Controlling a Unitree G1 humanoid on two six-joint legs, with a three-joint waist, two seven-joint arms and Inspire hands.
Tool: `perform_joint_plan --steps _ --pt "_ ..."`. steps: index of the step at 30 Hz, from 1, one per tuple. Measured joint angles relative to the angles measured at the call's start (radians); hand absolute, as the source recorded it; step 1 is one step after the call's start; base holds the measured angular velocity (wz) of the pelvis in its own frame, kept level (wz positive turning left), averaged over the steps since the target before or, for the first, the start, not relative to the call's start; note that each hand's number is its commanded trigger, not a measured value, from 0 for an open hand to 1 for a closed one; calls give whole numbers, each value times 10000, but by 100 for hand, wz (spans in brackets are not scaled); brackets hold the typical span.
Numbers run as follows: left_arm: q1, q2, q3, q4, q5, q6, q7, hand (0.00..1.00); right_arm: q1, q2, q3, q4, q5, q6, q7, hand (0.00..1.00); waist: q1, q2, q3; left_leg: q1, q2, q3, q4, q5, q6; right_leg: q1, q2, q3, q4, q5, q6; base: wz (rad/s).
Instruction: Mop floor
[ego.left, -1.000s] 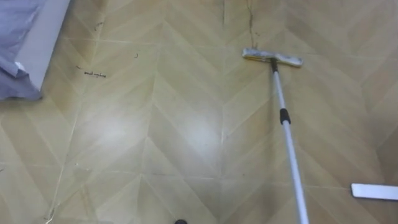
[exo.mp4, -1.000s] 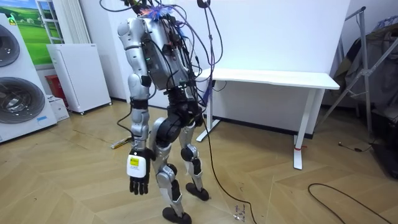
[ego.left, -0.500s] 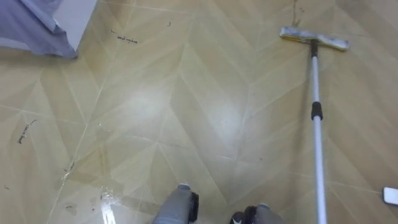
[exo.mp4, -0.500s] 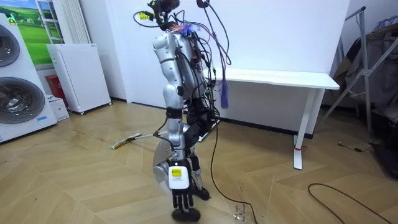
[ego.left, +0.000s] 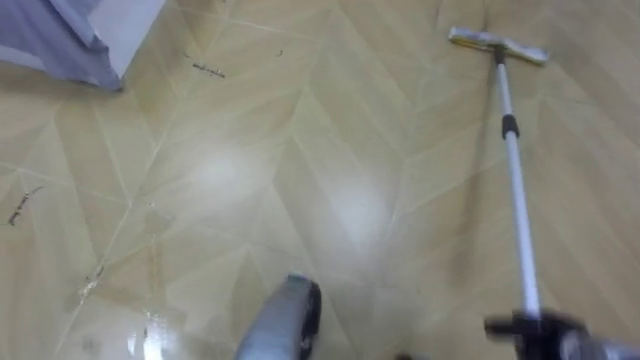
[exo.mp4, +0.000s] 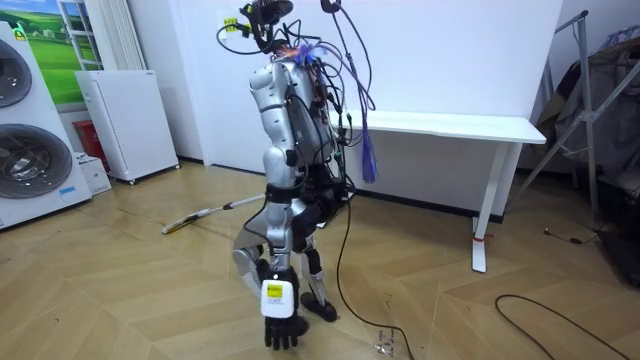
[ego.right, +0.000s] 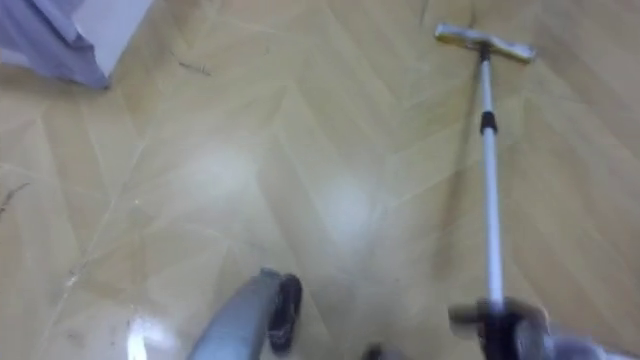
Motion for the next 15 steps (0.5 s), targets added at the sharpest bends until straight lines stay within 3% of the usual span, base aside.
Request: perform_joint_plan --steps 1,2,3,4,5,7,9,10,11,12,13,14,15 --pt "-15 -83 60 -3 30 -88 86 0 160 37 -5 120 -72 -22 -22 100 -74 63 -34 95 -124 44 82 -162 123 -221 18 337 439 419 61 14" --pt "-87 -216 97 -12 48 -171 185 0 483 87 -2 163 -74 -77 -90 100 -193 226 -117 253 -315 44 132 -479 244 -536 168 849 1077 1246 112 7" --pt "-234 -306 185 -76 42 -214 270 0 763 163 -4 118 -60 -134 -285 100 -391 445 -141 403 -437 -67 119 -717 360 -842 465 1262 1559 1954 162 13" --pt "-312 -323 207 -156 52 -243 348 0 881 230 -4 112 -32 -189 -409 100 -502 527 -113 477 -468 -114 107 -806 397 -1015 611 1346 1709 1970 177 20" --pt "-367 -348 218 -397 81 -367 505 0 1082 396 -4 79 -25 -251 -692 100 -626 663 -23 645 -541 -246 67 -978 405 -1416 764 1367 1861 1867 162 13" --pt "-360 -450 237 -536 -70 -581 718 0 1393 660 -13 -31 1 -318 -1077 100 -802 709 -12 966 -639 -427 -211 -1108 381 -2021 933 1279 1290 1628 210 3" --pt "-329 -552 211 -495 -66 -565 778 0 1555 1028 -24 -32 -32 -338 -1461 100 -1002 792 -39 1450 -633 -834 -777 -1181 248 -2310 963 895 -1066 1531 202 -5" --pt "-298 -556 208 -487 -65 -563 777 0 1579 1102 -76 -32 -52 -338 -1531 100 -1012 789 -40 1563 -620 -903 -883 -1204 202 -2331 972 850 -1806 1584 116 -6" --pt "-162 -553 182 -494 -60 -564 777 0 1644 1172 -180 -39 -106 -336 -1589 100 -1016 734 -49 1758 -600 -928 -978 -1261 95 -2374 983 739 -2933 1813 -97 -10" --pt "41 -524 167 -486 -54 -528 789 0 1725 1201 -197 -43 -119 -314 -1619 100 -919 651 -31 1926 -552 -935 -813 -1402 -112 -2380 964 597 -3423 2369 -321 -14" --pt "147 -503 169 -458 -52 -473 809 0 1707 1211 -203 -52 -133 -275 -1649 100 -843 623 -40 2002 -511 -951 -605 -1476 -230 -2288 1002 518 -3347 2444 -349 -35" --pt "321 -467 217 -371 -75 -302 851 0 1531 1207 -245 -43 -148 -136 -1696 100 -588 567 -13 2003 -309 -964 187 -1508 -363 -2038 1082 242 -3151 2222 -537 -65" --pt "489 -408 218 -348 -121 -91 980 0 1147 1170 -277 17 -244 115 -1695 100 -347 489 3 1678 -48 -994 1494 -1231 -812 -1830 1191 -3 -2817 1847 -736 -74"
